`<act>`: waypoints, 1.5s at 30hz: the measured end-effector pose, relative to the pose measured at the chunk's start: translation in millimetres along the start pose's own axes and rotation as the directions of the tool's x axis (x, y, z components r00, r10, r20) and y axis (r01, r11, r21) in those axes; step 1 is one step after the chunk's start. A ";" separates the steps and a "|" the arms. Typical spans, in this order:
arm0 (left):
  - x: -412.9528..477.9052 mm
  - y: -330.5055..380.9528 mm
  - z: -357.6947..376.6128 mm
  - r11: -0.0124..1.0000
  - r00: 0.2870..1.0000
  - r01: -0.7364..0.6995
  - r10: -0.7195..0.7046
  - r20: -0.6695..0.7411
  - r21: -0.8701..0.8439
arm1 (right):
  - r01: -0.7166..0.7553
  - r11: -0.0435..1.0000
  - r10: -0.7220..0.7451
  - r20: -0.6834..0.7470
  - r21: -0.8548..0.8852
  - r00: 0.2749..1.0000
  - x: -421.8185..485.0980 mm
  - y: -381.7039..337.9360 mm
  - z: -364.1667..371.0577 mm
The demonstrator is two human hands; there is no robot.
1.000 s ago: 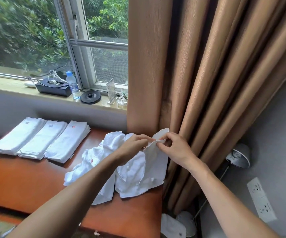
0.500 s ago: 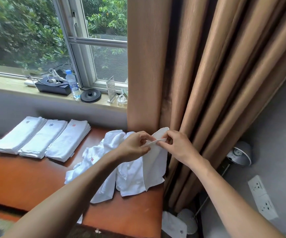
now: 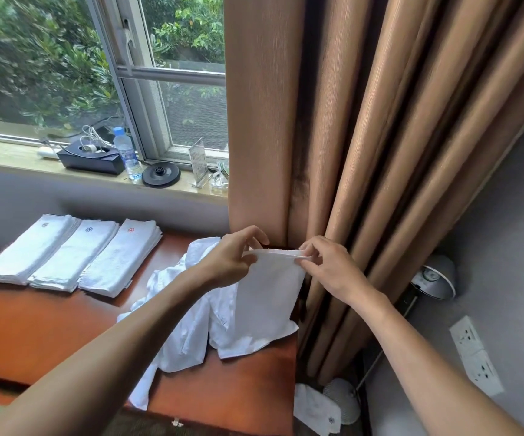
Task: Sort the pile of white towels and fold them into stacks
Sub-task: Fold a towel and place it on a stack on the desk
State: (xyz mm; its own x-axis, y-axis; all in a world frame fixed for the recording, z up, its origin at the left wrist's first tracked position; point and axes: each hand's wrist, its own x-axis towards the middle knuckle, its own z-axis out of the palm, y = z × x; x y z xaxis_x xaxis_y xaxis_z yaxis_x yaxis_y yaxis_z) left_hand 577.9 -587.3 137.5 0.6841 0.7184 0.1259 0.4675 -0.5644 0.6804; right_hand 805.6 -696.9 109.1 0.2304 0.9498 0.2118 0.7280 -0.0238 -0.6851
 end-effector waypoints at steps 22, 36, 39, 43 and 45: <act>6.2 41.6 72.0 0.879 0.989 0.144 -0.132 0.059 -0.455 | -0.159 0.861 0.161 0.037 0.482 0.986 8.2 -26.6 -3.2; 8.0 17.7 86.0 0.989 0.995 0.073 -0.063 0.079 -0.130 | 0.084 0.995 -0.090 -0.112 -0.053 0.990 5.7 -7.4 -17.2; -6.1 -10.5 92.9 0.982 0.978 0.176 -0.166 0.125 -0.072 | 0.070 0.997 -0.072 -0.193 -0.015 0.979 2.6 2.6 -21.6; -18.1 -41.6 97.0 0.957 0.952 0.290 -0.287 0.105 -0.014 | -0.102 0.994 0.110 -0.238 0.044 0.965 -9.1 29.3 -32.9; -19.2 -50.0 92.8 0.951 0.949 0.309 -0.308 0.067 0.004 | -0.193 0.981 0.195 -0.259 0.031 0.946 -17.9 46.1 -36.1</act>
State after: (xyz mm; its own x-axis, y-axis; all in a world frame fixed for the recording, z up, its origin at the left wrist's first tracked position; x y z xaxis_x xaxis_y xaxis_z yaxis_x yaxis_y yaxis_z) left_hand 593.3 -610.6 34.0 0.5426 0.8284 -0.1391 0.6584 -0.3167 0.6828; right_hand 858.3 -726.2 98.9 0.5270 0.8130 0.2476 0.6493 -0.1973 -0.7345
